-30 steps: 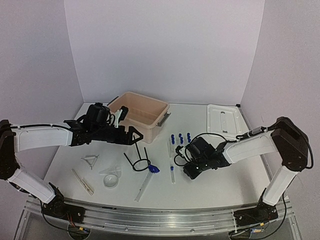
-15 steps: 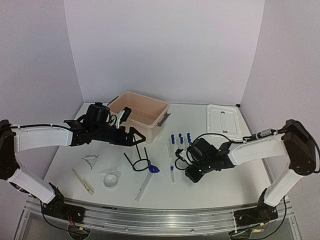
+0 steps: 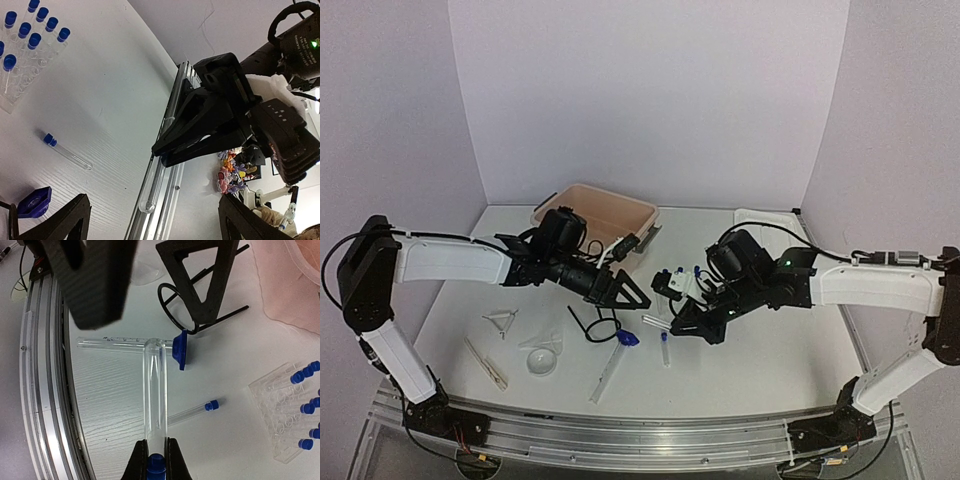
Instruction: Organize the chemistry lab equipment
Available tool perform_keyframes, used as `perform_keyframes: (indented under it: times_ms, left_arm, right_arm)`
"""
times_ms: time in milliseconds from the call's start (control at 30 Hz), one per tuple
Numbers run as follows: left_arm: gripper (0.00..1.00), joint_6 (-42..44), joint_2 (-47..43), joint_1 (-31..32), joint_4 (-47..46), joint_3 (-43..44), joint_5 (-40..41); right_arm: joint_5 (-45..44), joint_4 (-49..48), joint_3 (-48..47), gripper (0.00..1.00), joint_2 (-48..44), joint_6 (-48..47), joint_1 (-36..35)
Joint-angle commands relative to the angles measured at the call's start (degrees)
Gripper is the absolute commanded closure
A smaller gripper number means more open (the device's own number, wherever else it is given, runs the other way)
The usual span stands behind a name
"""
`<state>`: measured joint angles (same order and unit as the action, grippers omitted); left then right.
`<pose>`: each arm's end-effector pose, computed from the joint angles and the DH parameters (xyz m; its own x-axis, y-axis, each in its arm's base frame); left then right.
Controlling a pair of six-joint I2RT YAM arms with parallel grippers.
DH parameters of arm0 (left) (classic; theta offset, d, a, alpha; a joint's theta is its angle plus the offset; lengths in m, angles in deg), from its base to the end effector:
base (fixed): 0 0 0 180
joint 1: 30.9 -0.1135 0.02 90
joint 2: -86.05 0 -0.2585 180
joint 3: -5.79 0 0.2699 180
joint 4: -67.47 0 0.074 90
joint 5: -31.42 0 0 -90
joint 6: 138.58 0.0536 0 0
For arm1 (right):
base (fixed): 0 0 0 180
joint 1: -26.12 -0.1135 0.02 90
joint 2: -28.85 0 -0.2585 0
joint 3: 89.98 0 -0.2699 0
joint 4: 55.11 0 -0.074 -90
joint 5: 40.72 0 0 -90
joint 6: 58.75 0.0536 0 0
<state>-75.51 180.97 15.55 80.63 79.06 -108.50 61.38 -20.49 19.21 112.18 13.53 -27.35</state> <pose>0.2336 -0.3052 0.2095 -0.7580 0.3742 -0.5342 0.6238 0.1769 -0.7613 0.1930 0.2794 0.2191 -0.1507 -0.7033 -0.6947 -0.9621 0.2660 -0.0607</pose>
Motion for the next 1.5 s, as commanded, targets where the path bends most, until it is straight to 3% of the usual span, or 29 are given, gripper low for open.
perform_keyframes:
  times_ms: [0, 100, 300, 633, 800, 1100, 1200, 1267, 1367, 1467]
  left_arm:
    - [0.13, 2.8, 1.7, -0.3, 3.9, 3.8, -4.7]
    - [0.18, 4.1, 2.8, -0.1, 6.6, 4.3, -5.9]
    - [0.37, 5.4, 5.1, 0.2, 8.4, 5.9, -8.9]
    - [0.54, 5.6, 5.9, 0.5, 7.5, 7.0, -11.7]
    - [0.77, 5.5, 6.6, 0.7, 7.9, 7.1, -11.8]
    - [0.99, 6.1, 6.7, 0.9, 8.6, 7.6, -11.1]
    - [1.0, 5.7, 6.5, 0.8, 7.3, 7.2, -10.8]
    - [1.0, 5.4, 6.2, 0.8, 5.7, 6.8, -10.1]
    - [1.0, 4.7, 4.4, 0.8, 1.3, 5.3, -6.4]
    - [1.0, 3.7, 0.6, 0.8, -6.4, 2.4, 2.8]
  right_arm:
    - [4.1, 2.5, -3.1, 1.0, -0.7, -3.3, -0.4]
    - [2.9, 2.7, -3.7, 1.0, -0.5, -3.7, -0.4]
    - [2.3, 3.3, -4.7, 1.0, 0.8, -4.3, -0.4]
    - [3.3, 3.6, -6.2, 1.0, 2.6, -5.1, -0.4]
    - [3.2, 3.6, -7.0, 1.0, 3.4, -5.6, -0.4]
    - [2.2, 3.7, -7.7, 0.99, 4.4, -4.8, -0.4]
    - [0.9, 3.7, -8.2, 0.82, 4.1, -3.7, -0.4]
    - [-1.0, 3.5, -8.5, 0.59, 3.2, -2.2, -0.4]
    - [-6.3, 1.6, -8.9, 0.46, 0.3, 2.8, -0.4]
    - [-12.2, -4.7, -7.2, 0.37, -5.5, 12.7, -0.4]
